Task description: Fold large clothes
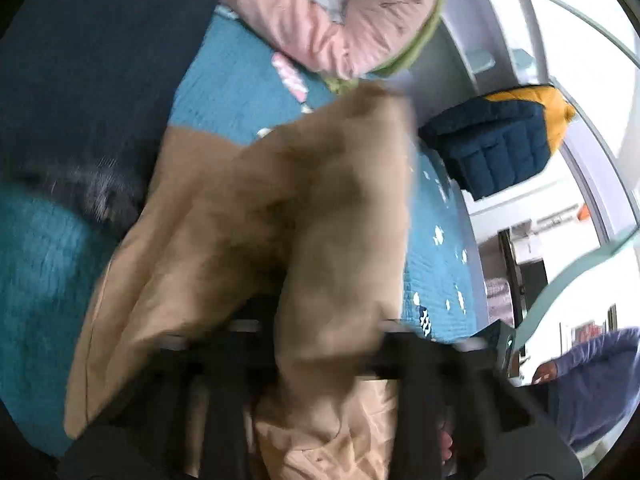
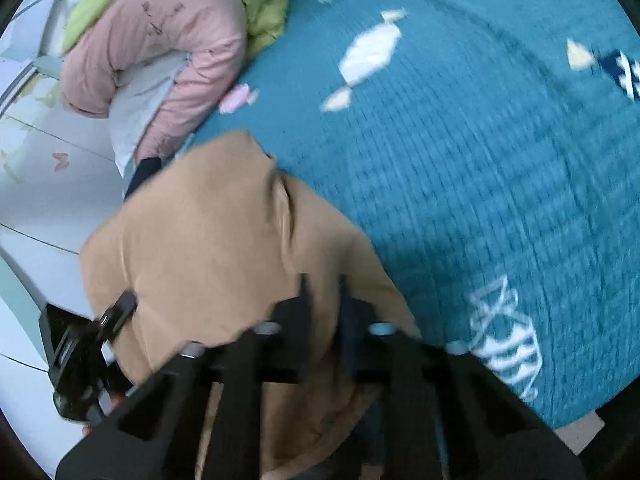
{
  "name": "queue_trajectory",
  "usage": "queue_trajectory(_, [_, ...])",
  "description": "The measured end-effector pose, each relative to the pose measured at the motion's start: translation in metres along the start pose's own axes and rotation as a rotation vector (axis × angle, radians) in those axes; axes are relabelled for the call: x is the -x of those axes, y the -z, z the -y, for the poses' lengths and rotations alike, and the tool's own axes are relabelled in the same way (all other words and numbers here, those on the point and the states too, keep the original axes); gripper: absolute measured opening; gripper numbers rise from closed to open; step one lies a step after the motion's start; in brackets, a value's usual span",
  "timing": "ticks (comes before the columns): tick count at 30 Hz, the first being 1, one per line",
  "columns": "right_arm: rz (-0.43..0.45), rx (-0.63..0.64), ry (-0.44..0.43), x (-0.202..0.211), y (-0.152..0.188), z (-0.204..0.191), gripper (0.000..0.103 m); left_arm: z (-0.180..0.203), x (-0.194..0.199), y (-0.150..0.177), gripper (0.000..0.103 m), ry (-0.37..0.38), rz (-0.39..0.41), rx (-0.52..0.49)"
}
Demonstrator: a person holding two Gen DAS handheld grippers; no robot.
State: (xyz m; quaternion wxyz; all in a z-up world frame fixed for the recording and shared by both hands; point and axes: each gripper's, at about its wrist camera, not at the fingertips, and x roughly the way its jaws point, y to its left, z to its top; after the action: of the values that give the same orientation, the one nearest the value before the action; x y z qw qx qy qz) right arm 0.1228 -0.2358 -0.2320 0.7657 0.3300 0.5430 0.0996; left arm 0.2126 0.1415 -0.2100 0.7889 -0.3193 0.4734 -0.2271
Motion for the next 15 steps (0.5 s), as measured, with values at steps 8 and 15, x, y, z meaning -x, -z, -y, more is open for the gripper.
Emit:
queue_trajectory(8, [-0.133,0.094,0.016,0.000,0.043,-0.036,0.006,0.012,0.014,-0.021,0.012,-0.070,0.112,-0.048])
queue_trajectory(15, [-0.231,0.154,0.049,-0.018,0.086,-0.045,0.006,-0.013,0.018,-0.031,0.014,-0.106,0.080,-0.030])
